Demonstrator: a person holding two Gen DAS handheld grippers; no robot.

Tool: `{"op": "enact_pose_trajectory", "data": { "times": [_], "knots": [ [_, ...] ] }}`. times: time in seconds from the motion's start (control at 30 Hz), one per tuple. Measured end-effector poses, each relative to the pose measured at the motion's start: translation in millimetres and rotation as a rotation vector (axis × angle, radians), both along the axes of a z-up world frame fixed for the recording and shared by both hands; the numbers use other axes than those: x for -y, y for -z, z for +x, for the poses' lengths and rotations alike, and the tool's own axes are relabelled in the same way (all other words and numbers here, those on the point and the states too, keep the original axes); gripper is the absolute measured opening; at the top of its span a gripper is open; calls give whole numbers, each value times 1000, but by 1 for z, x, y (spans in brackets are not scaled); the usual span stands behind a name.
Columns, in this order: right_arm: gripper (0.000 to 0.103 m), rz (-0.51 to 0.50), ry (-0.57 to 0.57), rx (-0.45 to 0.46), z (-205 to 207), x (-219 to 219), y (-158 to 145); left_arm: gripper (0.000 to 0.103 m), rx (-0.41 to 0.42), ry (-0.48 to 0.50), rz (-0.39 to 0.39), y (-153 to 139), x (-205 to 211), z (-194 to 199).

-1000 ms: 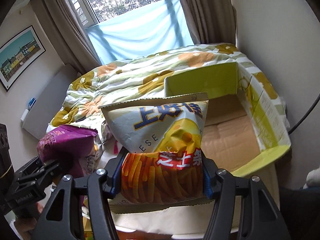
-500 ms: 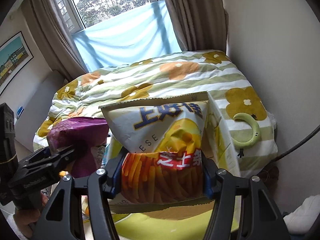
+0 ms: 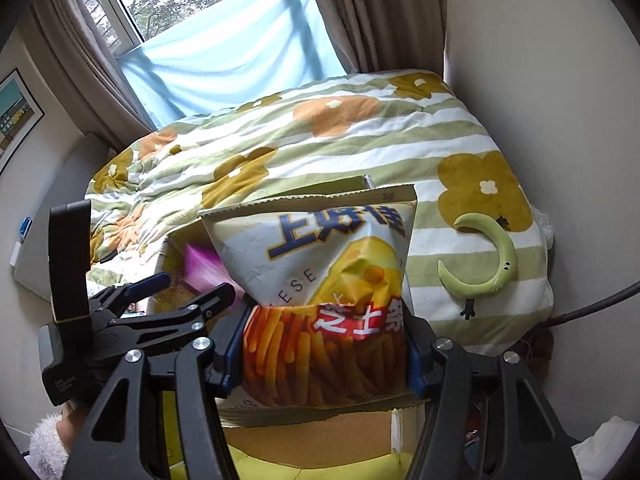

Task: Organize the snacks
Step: 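Carry both held bags over the yellow-green box, then open both grippers to drop the bags into the box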

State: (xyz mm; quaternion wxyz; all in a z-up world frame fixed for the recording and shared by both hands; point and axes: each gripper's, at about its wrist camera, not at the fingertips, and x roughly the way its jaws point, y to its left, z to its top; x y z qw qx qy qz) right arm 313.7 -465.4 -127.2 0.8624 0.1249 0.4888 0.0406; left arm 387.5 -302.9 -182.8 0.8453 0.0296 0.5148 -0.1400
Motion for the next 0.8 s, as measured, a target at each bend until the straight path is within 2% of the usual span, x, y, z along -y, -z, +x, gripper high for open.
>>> {"op": "enact_pose_trajectory", "data": {
  "times": [0.17, 0.3, 0.4, 0.53, 0.63, 0.8],
  "knots": [
    [58, 7, 23, -23, 1, -1, 6, 98, 18, 4, 36, -10, -22, -11],
    [58, -53, 21, -15, 1, -9, 3, 98, 30, -10, 34, -25, -40, -26],
    [58, -60, 16, -1, 3, -14, 0, 98, 47, -12, 39, -36, -50, -39],
    [58, -54, -18, 5, 13, -22, 1, 98, 23, -4, -20, -46, -60, -52],
    [58, -70, -45, -1, 24, -29, 7, 98, 28, -6, -32, -48, -65, -59],
    [59, -31, -62, -49, 42, -35, 26, 98, 44, -21, -4, -47, -70, -62]
  ]
}}
